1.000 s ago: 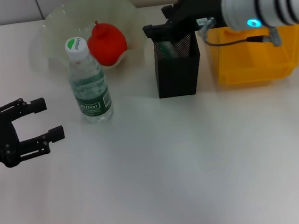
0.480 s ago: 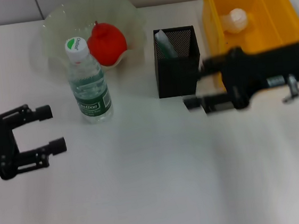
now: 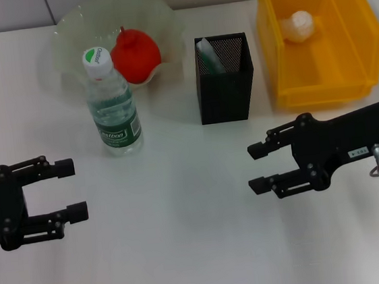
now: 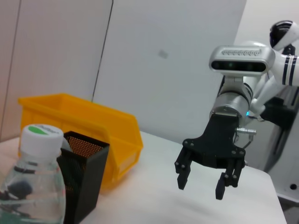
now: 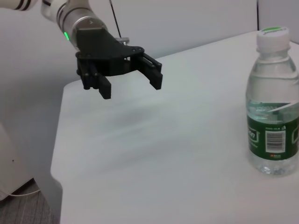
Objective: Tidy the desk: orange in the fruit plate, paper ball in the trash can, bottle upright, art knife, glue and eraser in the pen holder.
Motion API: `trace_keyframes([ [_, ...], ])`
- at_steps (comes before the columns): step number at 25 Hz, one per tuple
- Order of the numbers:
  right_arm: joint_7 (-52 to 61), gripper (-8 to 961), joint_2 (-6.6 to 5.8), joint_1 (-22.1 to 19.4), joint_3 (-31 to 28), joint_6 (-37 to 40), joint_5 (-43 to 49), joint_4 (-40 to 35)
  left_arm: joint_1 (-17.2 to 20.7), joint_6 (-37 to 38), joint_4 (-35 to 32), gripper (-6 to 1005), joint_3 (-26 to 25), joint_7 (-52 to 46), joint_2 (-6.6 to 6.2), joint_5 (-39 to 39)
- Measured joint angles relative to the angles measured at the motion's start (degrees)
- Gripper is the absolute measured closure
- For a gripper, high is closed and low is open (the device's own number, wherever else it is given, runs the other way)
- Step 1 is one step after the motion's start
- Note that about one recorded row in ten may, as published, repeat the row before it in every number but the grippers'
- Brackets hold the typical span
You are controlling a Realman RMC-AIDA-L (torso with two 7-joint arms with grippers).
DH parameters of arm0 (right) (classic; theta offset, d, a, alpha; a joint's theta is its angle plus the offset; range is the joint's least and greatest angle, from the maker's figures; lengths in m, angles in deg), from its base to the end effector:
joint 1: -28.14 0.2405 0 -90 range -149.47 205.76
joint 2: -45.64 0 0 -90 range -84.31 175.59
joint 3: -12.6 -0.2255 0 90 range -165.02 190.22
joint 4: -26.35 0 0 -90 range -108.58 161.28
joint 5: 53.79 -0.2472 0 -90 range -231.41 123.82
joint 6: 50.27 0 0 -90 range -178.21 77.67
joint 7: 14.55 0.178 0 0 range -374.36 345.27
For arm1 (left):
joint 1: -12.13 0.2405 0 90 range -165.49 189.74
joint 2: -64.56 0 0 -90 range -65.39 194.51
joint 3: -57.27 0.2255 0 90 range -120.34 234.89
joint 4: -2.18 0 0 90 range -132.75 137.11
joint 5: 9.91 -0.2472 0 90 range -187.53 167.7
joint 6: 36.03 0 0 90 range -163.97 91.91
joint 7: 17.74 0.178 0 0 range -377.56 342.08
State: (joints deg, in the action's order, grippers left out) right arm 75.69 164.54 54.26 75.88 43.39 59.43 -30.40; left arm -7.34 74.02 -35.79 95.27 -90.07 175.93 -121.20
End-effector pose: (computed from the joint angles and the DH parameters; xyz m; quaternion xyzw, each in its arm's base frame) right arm 0.1979 0.3368 -0.0244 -0.9831 0.1266 0.1307 0.0176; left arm -0.2901 0.2763 0.0508 -0.9402 -0.1791 -0.2800 0.0752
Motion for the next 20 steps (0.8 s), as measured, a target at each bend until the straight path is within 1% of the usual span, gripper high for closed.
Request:
trace_keyframes([
  [5, -1.32, 345, 0.03, -0.65, -0.66, 0.71, -0.36, 0.28, -1.73, 0.19, 0.00, 201, 0.05, -1.18, -0.47, -2.71],
  [9, -3.37, 345, 0.03, -2.17, -1.20, 1.23, -0.62, -0.21, -2.30, 0.27, 0.00, 201, 0.06, -1.32, -0.48, -3.37],
  [12, -5.14, 345, -0.04, -3.26, -2.81, 1.72, -0.68, -0.37, -2.42, 0.45, 0.00, 201, 0.06, -1.33, -0.44, -3.39],
  [13, -6.15, 345, -0.12, -3.56, -4.53, 2.62, -0.72, -0.04, -2.54, 0.60, 0.00, 201, 0.06, -1.47, -0.43, -3.41],
  [17, -6.90, 345, -0.25, -3.55, -6.10, 3.57, -0.63, 0.37, -3.02, 0.69, 0.00, 201, 0.06, -2.03, -0.41, -3.42],
  [20, -6.94, 345, -0.27, -3.39, -6.21, 3.69, -0.42, 0.40, -3.12, 0.70, 0.00, 201, 0.06, -2.11, -0.40, -3.42],
])
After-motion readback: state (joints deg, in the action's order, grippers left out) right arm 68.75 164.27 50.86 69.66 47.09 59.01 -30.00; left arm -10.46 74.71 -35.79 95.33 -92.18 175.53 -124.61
